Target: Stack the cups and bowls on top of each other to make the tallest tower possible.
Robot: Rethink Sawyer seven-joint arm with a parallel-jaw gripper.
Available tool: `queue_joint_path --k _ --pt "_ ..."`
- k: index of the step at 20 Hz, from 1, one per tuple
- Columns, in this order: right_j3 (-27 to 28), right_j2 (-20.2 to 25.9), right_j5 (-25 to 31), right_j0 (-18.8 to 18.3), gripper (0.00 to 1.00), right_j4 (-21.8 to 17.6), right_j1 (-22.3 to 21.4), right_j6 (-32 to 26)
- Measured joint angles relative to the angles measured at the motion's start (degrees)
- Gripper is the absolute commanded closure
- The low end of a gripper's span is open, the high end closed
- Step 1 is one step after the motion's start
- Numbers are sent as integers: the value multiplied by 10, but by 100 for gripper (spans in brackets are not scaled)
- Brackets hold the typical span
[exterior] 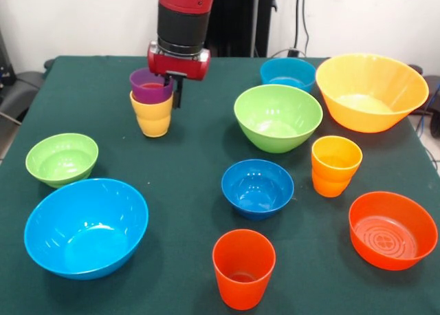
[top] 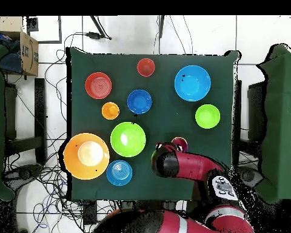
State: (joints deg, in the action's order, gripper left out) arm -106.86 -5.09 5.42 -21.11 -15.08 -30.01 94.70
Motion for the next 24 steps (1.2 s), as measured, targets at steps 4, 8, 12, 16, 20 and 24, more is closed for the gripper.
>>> queue_joint_path --k 4,8,12,16,20,24 --pt "20 0 24 24 100 16 4 0" --pt "41 0 40 42 100 25 9 0" --pt "60 0 56 51 100 33 15 0" --pt "82 0 80 55 100 39 21 0" --pt "109 0 108 56 100 41 28 0" --pt "124 1 123 56 100 41 32 0"
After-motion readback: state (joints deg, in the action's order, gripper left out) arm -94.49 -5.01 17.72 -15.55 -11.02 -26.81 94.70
